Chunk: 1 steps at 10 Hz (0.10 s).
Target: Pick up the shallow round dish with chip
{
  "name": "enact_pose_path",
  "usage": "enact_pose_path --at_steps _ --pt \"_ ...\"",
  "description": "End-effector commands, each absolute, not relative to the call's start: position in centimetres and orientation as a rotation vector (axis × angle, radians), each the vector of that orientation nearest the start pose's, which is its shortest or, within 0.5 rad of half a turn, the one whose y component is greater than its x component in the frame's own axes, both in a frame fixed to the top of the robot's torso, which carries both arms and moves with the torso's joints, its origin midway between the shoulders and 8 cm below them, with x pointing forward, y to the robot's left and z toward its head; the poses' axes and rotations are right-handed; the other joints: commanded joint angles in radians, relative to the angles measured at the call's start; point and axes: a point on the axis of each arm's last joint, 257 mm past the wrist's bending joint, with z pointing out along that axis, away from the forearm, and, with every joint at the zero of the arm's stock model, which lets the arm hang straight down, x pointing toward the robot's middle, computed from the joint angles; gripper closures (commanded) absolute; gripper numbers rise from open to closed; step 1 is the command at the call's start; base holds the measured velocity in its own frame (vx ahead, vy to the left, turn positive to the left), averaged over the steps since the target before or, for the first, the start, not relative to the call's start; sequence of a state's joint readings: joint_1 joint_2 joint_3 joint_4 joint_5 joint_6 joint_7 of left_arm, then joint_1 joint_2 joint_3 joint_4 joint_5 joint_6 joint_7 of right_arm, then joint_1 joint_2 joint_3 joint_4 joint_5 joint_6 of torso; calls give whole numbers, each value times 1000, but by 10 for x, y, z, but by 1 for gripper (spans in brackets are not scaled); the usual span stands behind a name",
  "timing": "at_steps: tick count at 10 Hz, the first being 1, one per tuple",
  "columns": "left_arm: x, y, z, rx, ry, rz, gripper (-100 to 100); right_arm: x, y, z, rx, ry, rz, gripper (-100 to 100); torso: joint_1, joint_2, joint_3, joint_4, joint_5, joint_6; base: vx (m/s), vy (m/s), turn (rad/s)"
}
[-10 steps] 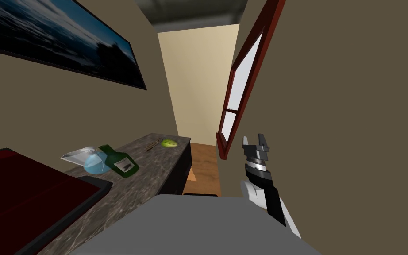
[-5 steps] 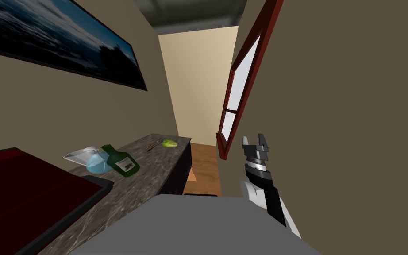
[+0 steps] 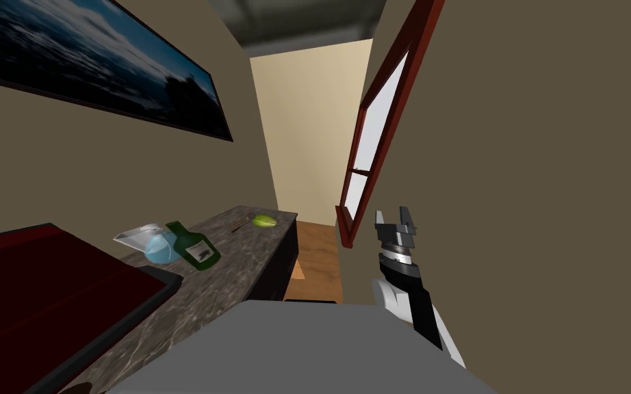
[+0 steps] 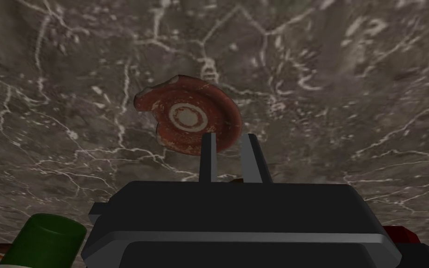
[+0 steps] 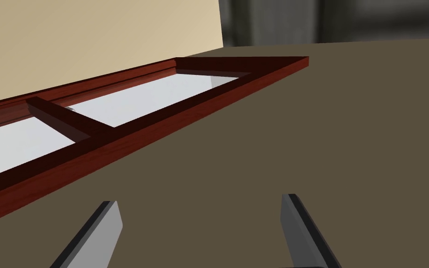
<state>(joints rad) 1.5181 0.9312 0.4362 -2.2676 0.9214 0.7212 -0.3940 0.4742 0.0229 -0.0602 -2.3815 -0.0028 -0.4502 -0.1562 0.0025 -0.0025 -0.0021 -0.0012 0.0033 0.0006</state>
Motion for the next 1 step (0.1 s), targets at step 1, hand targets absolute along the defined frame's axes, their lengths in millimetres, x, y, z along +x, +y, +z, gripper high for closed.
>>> enact_pose_path --at_steps 1 --pt "-11 486 -330 -1723 2396 60 0 327 -294 69 659 496 1415 0 0 0 0 0 0 0 0 0 0"
